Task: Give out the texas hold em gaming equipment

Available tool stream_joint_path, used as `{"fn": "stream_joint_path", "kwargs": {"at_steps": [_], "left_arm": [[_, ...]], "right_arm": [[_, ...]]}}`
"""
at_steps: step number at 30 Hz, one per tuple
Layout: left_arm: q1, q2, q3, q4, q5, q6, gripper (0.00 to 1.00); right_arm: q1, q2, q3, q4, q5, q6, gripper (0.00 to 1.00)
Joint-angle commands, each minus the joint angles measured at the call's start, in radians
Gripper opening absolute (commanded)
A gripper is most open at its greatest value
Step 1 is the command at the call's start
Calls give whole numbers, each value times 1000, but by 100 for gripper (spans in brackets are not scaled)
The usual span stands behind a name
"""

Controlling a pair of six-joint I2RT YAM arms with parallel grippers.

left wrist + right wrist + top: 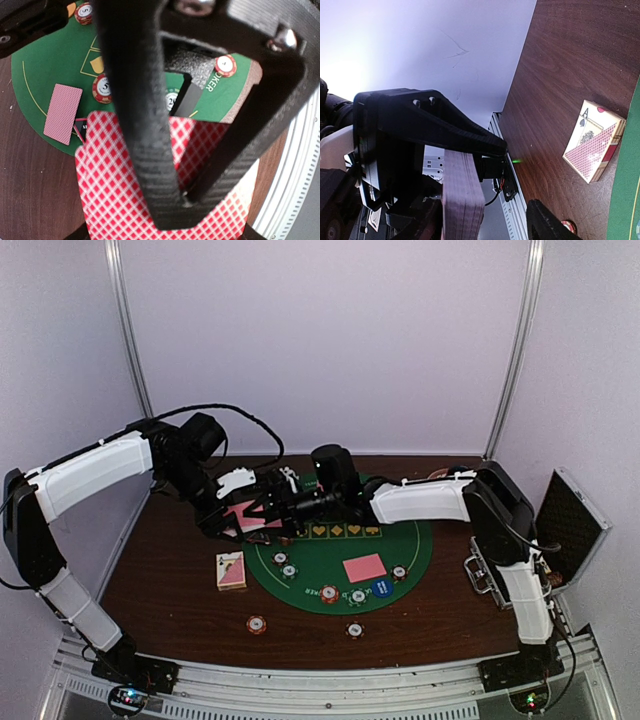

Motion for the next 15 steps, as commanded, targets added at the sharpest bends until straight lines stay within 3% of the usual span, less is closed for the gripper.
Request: {"fn": "stream_joint_path", "kwargs": {"at_steps": [1,12,15], "left_arm": [[5,-34,7,28,5,13,0],[5,-38,-7,28,-8,19,0],[5,-39,-6,27,-5,19,0]], "right_arm": [[-12,-43,-29,-85,-14,-53,59],[-22,-112,-46,-161,-22,-106,46],[-25,-127,-59,-185,-22,-123,48]]}}
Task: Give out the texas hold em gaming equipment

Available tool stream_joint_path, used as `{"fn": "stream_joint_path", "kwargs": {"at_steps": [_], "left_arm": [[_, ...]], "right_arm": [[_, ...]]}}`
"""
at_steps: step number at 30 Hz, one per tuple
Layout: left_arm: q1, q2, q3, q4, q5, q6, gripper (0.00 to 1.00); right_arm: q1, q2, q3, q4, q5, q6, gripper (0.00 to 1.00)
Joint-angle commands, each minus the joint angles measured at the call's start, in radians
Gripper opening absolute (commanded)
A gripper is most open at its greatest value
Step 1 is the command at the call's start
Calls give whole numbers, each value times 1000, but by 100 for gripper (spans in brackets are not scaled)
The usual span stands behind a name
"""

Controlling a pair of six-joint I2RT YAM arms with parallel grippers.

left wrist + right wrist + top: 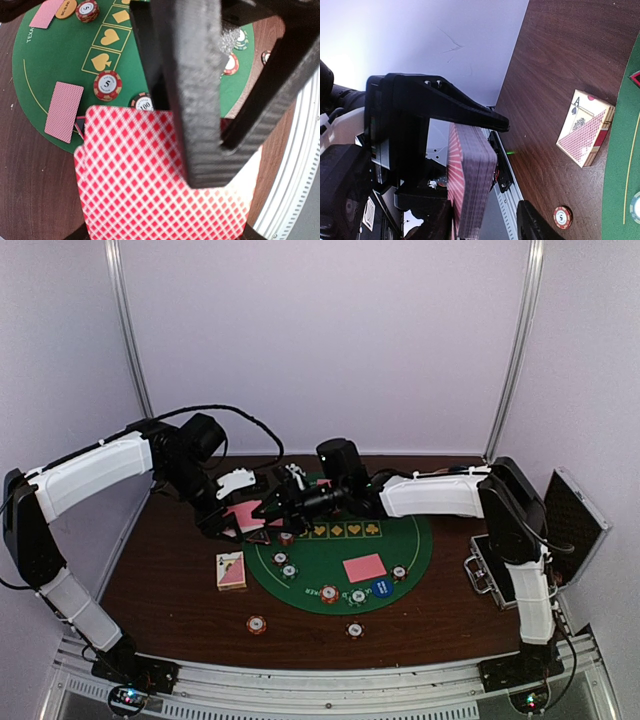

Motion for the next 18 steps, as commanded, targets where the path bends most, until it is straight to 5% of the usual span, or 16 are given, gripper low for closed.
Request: {"fn": "stream_joint_path", "kwargs": {"at_steps": [1,8,18], "left_arm": [[5,-39,-1,27,6,14,0],[5,-32,8,27,13,13,0],[5,-24,21,28,20,8,0]], "right_arm": [[-11,-59,-33,-61,-15,-45,50],[7,-51,-11,-31,-9,-36,64],[32,59,71,99,-45,80,65]]}}
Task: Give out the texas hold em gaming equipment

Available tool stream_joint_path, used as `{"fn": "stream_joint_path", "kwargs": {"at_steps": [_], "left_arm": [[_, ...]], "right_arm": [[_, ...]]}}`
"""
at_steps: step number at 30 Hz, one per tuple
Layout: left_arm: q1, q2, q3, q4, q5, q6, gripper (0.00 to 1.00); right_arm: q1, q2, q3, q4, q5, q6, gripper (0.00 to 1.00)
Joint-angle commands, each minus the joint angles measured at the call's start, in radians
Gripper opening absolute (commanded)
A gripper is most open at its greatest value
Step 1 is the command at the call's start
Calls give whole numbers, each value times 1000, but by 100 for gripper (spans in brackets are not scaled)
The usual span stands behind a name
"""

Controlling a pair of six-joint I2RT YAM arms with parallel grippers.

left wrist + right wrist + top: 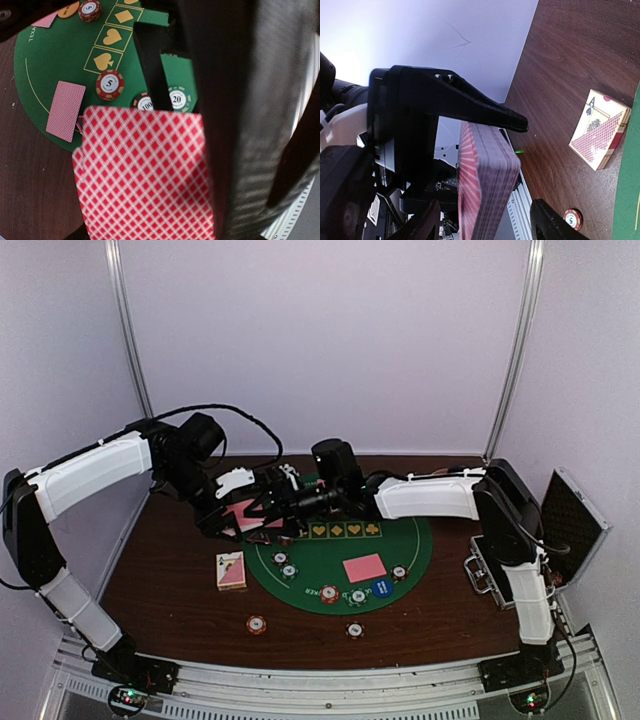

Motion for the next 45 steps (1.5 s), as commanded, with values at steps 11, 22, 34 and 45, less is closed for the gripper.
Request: {"fn": "stream_joint_path", "kwargs": {"at_steps": [11,22,34,45], "left_arm": [[4,-20,33,19,26,6,0],[4,-24,37,16,25,10,0],[4,-21,28,17,10,13,0],[4,-25,14,17,-7,21,0]], "right_arm": [[-5,81,62,76,-29,67,60],[-45,20,-23,60,-16,36,46],[-48,-71,-36,-36,-11,-34,29],[-48,-129,-72,-29,-7,-19,18]]}}
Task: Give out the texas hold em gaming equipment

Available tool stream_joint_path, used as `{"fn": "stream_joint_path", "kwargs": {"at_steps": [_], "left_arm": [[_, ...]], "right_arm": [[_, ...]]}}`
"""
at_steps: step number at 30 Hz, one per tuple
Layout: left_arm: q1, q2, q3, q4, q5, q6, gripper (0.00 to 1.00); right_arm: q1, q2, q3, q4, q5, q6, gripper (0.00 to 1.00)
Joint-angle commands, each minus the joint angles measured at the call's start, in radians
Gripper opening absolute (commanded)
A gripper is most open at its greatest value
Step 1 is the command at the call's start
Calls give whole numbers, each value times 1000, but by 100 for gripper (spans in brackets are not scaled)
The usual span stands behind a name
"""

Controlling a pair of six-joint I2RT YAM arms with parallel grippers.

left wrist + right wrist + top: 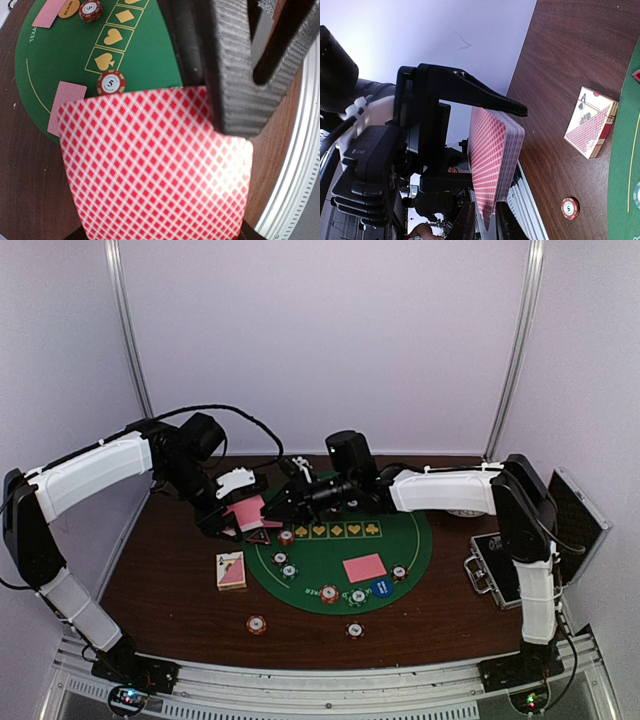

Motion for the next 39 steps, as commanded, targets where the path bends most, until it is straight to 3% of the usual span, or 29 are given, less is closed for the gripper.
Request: {"fn": "stream_joint_path", "kwargs": {"at_steps": [1,11,18,39], "left_arm": [[2,-26,14,12,2,17,0],[2,-23,13,12,-9,15,0],[2,-24,12,12,-15,17,0],[2,-50,-12,12,-49,19,0]], "right_arm": [[-3,-62,-19,10,10,3,18],[15,-54,-21,59,-3,45,10],[13,-52,-21,69,-12,62,0],[-125,-102,-106,77,-22,69,0]]}}
